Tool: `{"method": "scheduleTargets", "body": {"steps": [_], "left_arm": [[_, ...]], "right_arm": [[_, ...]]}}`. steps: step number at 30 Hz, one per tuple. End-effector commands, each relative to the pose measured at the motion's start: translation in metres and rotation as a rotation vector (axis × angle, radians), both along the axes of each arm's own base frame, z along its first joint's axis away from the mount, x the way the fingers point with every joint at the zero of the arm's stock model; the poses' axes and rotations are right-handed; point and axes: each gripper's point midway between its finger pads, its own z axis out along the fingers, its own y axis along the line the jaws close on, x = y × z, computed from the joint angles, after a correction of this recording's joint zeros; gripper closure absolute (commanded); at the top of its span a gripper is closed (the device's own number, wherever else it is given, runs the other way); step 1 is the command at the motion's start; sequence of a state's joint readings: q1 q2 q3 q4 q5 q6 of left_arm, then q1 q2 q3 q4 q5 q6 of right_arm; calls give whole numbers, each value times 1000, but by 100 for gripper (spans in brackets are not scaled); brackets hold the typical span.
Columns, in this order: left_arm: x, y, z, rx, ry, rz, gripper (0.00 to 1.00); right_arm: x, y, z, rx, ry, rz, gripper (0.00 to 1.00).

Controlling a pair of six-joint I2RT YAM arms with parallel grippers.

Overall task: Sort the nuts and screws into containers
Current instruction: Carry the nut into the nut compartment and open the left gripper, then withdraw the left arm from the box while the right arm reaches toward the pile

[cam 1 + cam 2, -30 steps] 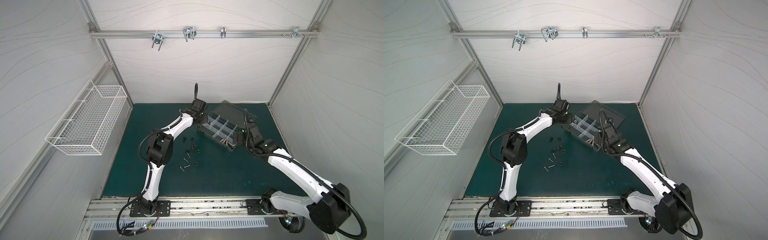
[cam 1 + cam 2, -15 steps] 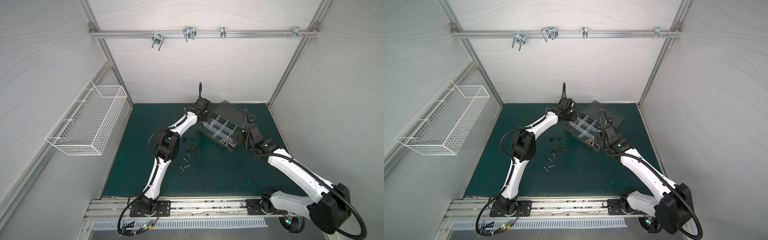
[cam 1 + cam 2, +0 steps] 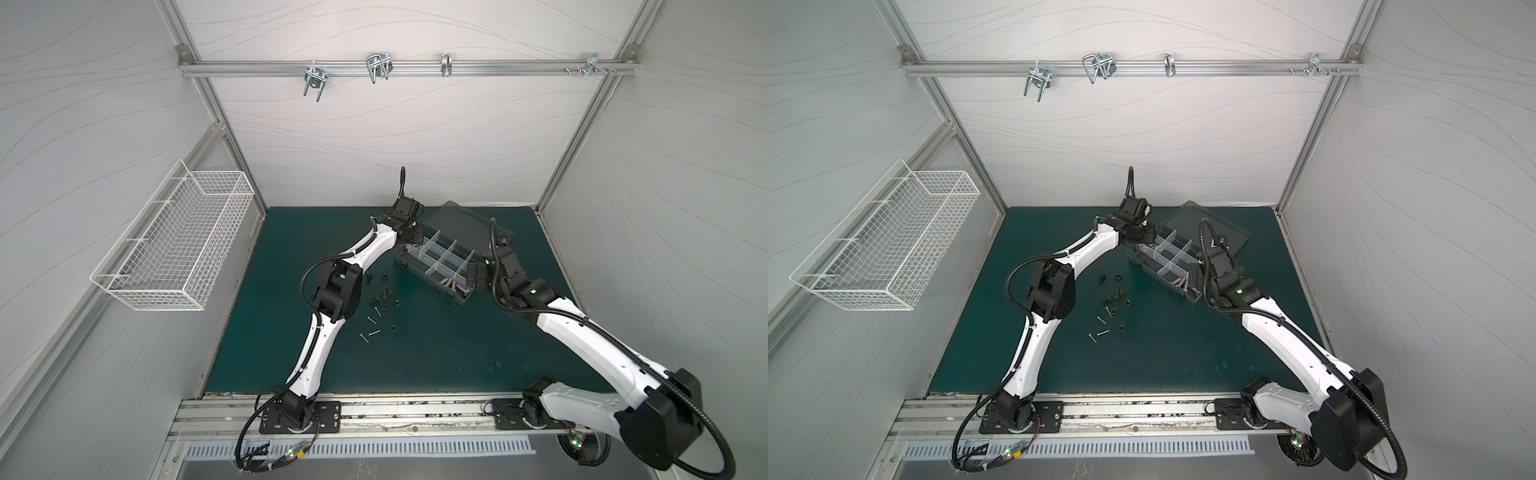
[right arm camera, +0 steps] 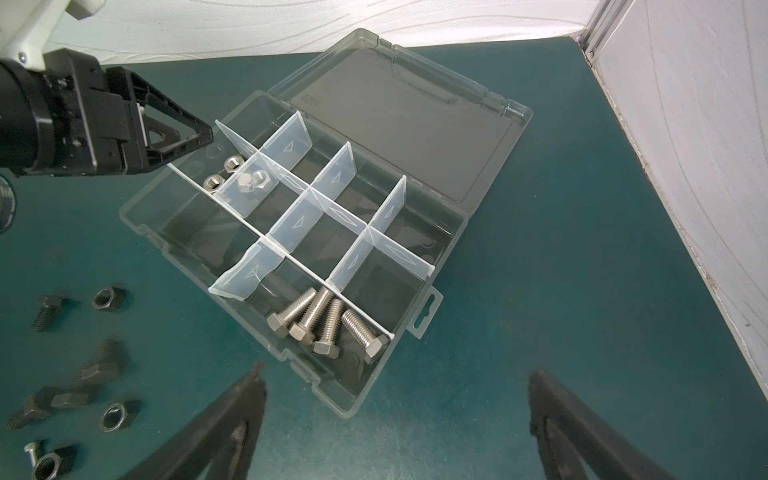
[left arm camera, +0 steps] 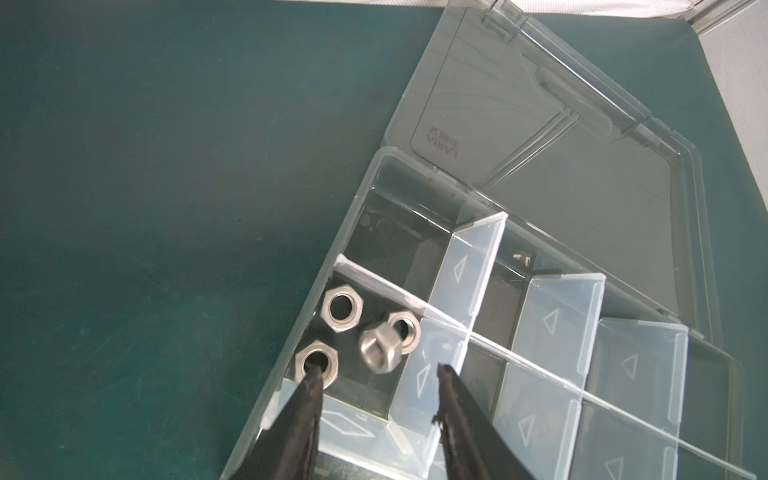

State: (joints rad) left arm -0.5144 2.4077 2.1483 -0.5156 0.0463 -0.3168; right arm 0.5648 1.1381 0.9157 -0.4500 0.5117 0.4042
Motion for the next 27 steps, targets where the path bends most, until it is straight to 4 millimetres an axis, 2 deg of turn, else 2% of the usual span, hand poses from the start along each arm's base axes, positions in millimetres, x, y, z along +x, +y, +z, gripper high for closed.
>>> {"method": "scheduleTargets", "body": {"steps": [1, 5, 9, 12, 19, 27], "left_arm": [[5, -13, 13, -17, -46, -35, 53], [1, -12, 29, 3, -81, -38, 47], [-5, -4, 51, 26, -126, -16, 19], [-11, 7, 65, 51, -150, 11, 2], [-38, 35, 83, 116, -178, 55, 1], [-86, 75, 80, 130, -178, 120, 1]], "right_arm": [[-2, -4, 3, 20, -13, -19, 1], [-2, -5, 2, 16, -12, -21, 1], [-3, -6, 2, 16, -15, -23, 1], [-3, -6, 3, 15, -17, -24, 1], [-4, -6, 0, 20, -12, -24, 1], [-5, -3, -1, 33, -7, -13, 1]]}}
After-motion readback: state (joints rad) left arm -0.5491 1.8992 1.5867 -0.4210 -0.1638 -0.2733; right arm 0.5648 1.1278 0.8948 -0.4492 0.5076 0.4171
